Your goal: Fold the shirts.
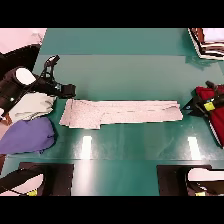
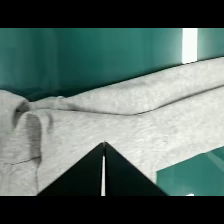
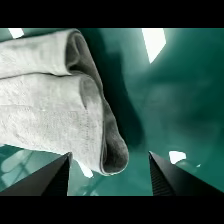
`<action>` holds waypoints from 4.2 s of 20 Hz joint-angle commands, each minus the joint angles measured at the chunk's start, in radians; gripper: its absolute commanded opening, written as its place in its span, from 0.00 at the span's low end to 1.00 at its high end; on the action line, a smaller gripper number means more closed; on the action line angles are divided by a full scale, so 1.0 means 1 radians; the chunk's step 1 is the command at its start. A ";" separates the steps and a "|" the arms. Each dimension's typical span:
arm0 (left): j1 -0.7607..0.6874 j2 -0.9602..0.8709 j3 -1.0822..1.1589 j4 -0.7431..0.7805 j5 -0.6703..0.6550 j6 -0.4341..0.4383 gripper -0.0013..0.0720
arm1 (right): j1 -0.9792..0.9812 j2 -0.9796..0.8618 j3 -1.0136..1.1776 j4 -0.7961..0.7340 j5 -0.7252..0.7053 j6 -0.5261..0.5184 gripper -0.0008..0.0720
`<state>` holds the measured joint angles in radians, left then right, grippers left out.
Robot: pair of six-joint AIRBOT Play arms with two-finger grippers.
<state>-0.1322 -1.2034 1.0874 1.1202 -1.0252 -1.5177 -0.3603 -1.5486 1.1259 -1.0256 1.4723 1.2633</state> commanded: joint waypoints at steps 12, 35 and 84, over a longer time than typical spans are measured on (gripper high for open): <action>-0.296 -0.257 0.093 -0.134 0.172 -0.001 0.05 | 0.182 0.014 0.102 0.171 -0.018 -0.067 0.03; -0.185 -0.328 0.332 0.015 0.050 -0.001 0.05 | 0.925 0.056 0.669 0.302 -0.133 0.109 0.03; -0.061 0.060 0.330 0.126 -0.074 0.033 0.05 | 0.642 -0.175 0.409 0.278 -0.215 0.056 0.03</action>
<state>-0.1043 -1.1446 1.4178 1.2457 -1.1255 -1.4841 0.4133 -1.8149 1.5692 -0.6888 1.2552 1.3186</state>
